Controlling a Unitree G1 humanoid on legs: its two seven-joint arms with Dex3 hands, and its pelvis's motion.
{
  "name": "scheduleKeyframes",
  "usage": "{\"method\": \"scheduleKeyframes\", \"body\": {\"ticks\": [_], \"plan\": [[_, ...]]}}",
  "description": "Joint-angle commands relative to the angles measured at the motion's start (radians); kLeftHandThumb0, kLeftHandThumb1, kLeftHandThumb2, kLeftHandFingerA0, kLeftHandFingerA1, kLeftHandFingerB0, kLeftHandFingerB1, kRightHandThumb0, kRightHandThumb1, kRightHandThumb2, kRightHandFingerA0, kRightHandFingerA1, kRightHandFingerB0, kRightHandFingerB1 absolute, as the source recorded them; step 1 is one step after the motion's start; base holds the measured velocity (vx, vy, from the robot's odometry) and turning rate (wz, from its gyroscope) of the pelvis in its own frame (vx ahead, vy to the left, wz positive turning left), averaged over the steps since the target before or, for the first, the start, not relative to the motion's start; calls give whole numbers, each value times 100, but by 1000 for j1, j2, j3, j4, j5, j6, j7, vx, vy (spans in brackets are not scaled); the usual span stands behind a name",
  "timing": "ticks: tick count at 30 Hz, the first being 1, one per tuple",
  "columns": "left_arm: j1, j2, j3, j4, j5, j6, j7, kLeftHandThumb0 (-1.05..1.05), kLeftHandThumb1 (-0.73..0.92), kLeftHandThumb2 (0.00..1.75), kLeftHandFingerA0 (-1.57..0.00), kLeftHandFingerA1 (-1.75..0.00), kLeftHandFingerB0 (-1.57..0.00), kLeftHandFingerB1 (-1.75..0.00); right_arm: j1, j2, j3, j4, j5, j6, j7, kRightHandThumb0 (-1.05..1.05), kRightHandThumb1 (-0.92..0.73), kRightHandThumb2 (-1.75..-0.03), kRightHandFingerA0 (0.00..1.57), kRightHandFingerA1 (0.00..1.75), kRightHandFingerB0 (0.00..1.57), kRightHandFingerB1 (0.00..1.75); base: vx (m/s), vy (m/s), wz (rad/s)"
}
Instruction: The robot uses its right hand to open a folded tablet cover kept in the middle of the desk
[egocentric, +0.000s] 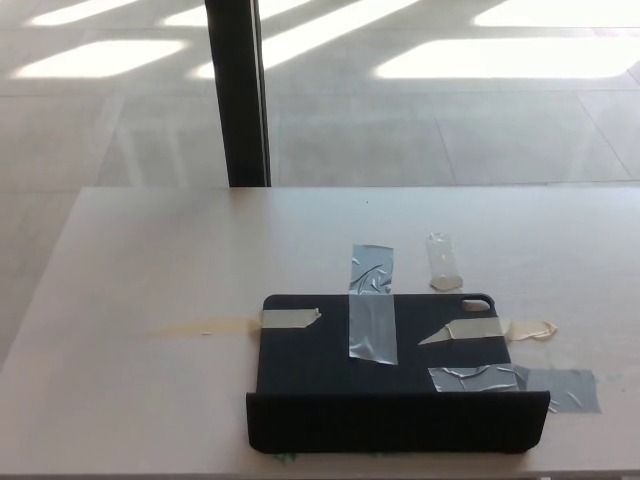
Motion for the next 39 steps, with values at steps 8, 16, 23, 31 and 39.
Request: {"method": "scheduleKeyframes", "body": {"ticks": [8, 16, 23, 31, 39], "plan": [[-30, 58, 76, 47, -121, 5, 41, -44, 41, 64, -82, -93, -71, -82, -118, -34, 603, -377, -245, 38, 166, -59, -48, -56, 59, 46, 51, 37, 0, 0, 0], [-35, 63, 76, 45, -118, 3, 48, -42, 42, 63, -79, -92, -73, -83, -146, -141, 819, -356, -354, -6, 293, -69, -48, -55, 39, 46, 32, 31, 0, 0, 0], [-46, 70, 76, 46, -128, 19, 59, -41, 40, 64, -82, -94, -74, -84, -215, -202, 1076, -327, -439, 88, 433, -73, -43, -55, 31, 38, 26, 30, 0, 0, 0], [-50, 73, 67, 50, -130, 11, 52, -42, 41, 64, -83, -93, -77, -84, -243, -230, 1262, -255, -506, 93, 511, -79, -47, -55, 32, 53, 24, 28, 0, 0, 0], [-54, 83, 62, 53, -133, 15, 52, -44, 29, 84, -88, -94, -75, -85, -244, -260, 1372, -277, -540, 130, 592, -80, -46, -56, 21, 54, 21, 31, 0, 0, 0]]}}
